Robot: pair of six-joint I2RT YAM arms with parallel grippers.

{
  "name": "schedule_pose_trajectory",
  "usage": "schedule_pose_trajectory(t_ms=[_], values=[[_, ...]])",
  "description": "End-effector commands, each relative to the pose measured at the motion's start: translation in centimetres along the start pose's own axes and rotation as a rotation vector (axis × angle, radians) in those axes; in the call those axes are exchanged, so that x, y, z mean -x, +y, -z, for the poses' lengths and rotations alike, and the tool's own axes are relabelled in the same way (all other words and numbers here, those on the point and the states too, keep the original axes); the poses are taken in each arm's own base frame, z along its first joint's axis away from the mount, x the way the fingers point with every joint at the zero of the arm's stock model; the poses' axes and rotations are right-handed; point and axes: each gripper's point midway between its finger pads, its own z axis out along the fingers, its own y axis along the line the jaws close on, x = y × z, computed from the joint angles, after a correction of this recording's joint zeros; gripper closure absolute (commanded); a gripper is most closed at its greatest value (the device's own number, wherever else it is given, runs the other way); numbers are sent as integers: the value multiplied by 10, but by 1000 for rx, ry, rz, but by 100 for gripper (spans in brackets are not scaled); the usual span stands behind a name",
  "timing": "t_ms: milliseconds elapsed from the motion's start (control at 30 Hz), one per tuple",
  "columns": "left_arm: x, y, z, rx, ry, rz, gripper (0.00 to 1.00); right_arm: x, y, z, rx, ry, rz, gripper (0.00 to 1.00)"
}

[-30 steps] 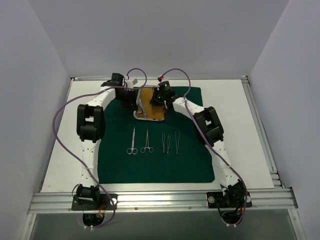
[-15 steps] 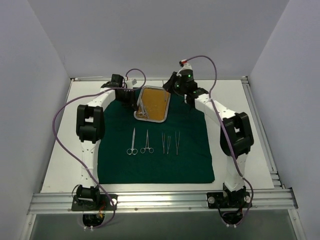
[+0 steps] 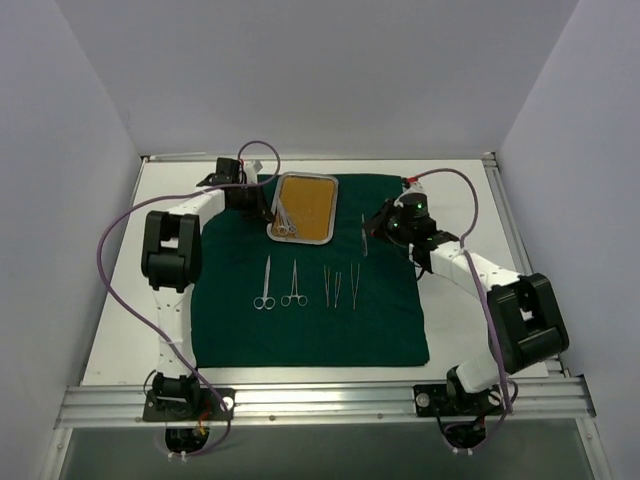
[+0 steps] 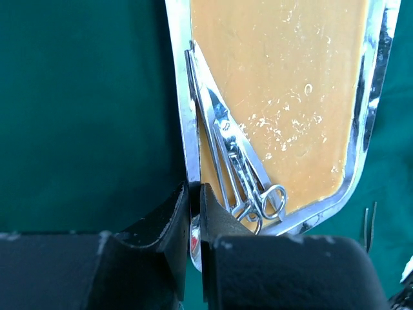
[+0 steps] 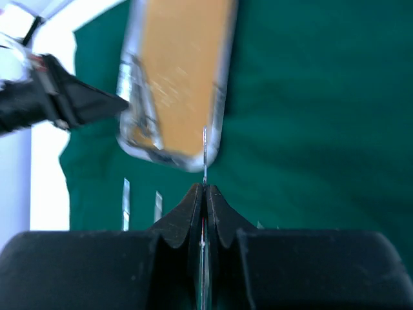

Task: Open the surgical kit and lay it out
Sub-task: Place the medical item in the surgical kit.

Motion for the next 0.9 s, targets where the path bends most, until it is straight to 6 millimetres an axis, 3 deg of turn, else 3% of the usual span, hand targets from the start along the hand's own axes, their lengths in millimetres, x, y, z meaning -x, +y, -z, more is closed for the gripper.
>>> schedule_pose_trajectory(t_ms=[0, 33, 67, 233, 400, 533, 867], values=[[38, 2, 27, 30, -170, 27, 98, 5, 3, 28, 58, -54, -48, 100], [37, 2, 28, 29, -172, 28, 98, -1, -2, 31, 59, -51, -54, 100], [36, 3, 28, 34, -169, 29, 98, -19, -16, 34, 34, -22, -79, 100], [29, -2, 20, 17, -127, 25, 98, -47, -33, 49, 51, -31, -152, 100], [25, -1, 17, 13, -120, 35, 98, -79, -53, 48, 53, -12, -205, 100], [26, -2, 17, 8, -122, 34, 98, -96, -70, 40, 21, 21, -191, 100], [27, -3, 17, 9, -121, 30, 98, -116, -91, 31, -24, 64, -183, 100]])
